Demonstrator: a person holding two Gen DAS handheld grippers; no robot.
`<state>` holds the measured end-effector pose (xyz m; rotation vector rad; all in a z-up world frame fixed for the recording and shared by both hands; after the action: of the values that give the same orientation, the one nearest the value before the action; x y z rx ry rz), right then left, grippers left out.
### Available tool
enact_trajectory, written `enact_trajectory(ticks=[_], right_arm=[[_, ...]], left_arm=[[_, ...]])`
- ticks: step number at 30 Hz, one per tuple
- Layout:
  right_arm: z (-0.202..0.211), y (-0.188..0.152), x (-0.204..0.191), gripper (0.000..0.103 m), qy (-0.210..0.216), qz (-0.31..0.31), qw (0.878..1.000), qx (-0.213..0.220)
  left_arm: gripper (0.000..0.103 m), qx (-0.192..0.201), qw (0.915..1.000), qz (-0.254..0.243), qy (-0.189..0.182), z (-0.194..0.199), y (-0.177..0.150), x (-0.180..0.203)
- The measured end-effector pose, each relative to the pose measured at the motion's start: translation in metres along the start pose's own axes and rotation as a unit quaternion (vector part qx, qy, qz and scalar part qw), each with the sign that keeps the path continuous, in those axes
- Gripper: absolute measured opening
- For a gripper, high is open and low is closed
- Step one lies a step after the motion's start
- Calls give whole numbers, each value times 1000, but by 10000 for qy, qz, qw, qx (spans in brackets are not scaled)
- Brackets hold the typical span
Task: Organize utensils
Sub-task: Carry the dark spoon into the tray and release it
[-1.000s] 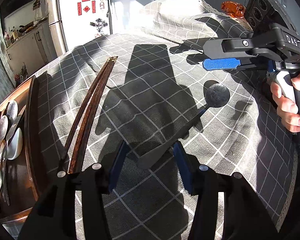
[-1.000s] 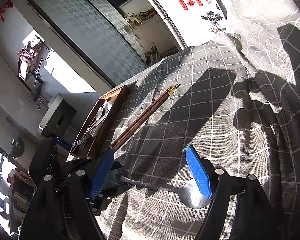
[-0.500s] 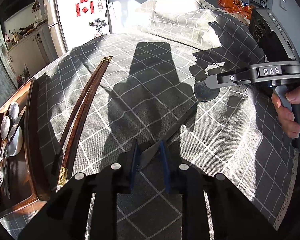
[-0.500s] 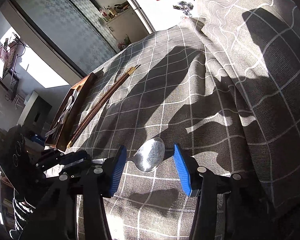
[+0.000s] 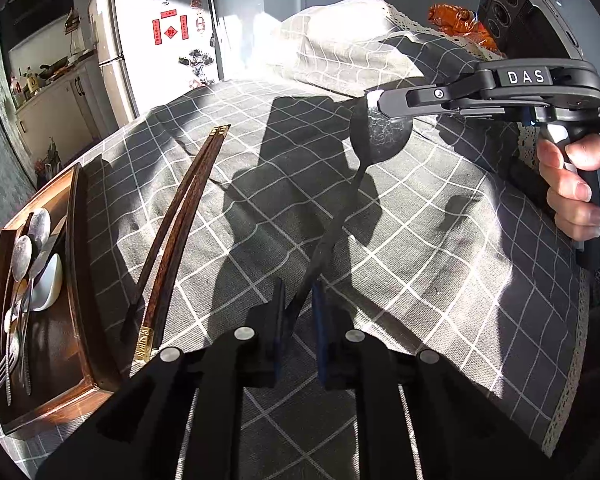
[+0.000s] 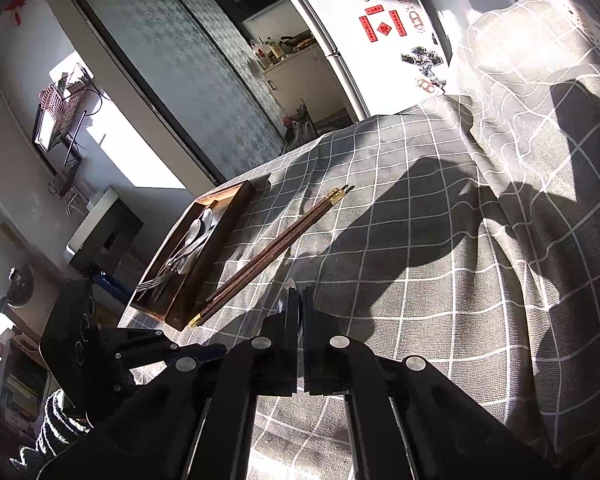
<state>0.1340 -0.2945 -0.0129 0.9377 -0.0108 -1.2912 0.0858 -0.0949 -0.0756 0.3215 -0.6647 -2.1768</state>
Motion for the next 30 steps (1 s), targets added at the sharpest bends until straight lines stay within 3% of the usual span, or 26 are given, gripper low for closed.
enact_trajectory(ticks=[6,11,19,22,30], right_arm=[[-19,25,-33,2,239,213,9994,-87],[-61,54,-76,2,520,481,9970,-309],[-160,94,-137,2,831,810,9901,-788],[-194,101,-146,2,755,863,9886,-971],[-250,95,-143,5,556,776,9862,-1354]], left_arm=[[12,194,9994,150,241,30,-6,-19],[12,251,9964,521,626,55,-18,-63],[12,110,9808,1488,1252,70,-40,-144],[12,-19,9750,1855,1224,61,-48,-169],[8,-145,9702,1945,1440,54,-52,-181]])
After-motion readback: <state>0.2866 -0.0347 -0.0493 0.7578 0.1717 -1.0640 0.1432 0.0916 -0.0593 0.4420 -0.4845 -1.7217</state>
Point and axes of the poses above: each gripper's, at about its wrist camera, not at the fingertips, and z roughly against the way its jaws point, x to its right, y to its top, the point moved 4 cm from there along -z, roughly the way its jaws point, and after that the axes turned 6 degrees about -x, right-handed, at the moved point
